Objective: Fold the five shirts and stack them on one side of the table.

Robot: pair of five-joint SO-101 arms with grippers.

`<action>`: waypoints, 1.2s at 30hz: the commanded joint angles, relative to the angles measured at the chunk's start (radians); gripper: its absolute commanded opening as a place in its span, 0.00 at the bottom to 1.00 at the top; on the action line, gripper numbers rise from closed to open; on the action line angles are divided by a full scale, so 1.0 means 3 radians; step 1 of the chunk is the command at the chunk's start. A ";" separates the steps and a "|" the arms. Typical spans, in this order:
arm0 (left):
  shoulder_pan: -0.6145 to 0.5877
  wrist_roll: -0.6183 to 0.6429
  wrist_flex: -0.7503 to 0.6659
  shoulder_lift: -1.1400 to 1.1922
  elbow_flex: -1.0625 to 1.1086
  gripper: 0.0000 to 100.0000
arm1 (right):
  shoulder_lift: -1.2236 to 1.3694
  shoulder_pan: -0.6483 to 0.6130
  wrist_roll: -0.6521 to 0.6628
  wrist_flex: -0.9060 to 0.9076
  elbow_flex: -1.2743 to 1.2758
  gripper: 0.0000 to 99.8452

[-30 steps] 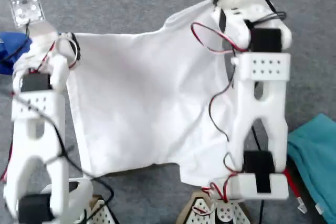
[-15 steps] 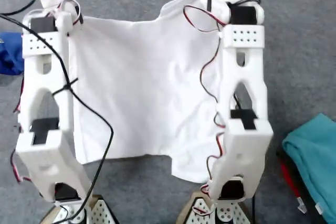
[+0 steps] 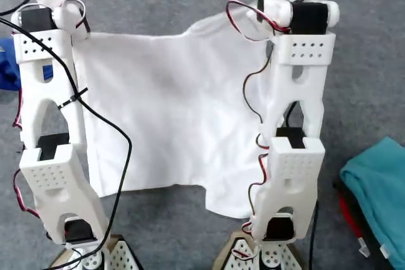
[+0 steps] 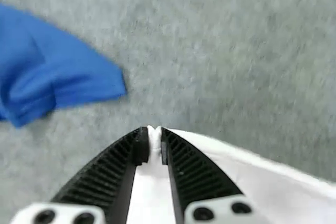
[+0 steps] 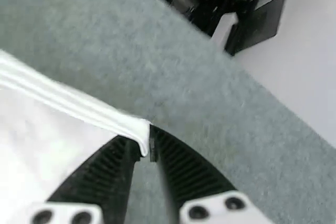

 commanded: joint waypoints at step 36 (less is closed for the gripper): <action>0.0041 -0.0353 -0.0644 -0.3388 0.5099 0.02 | -0.5536 0.0084 0.0169 -0.0511 0.7168 0.00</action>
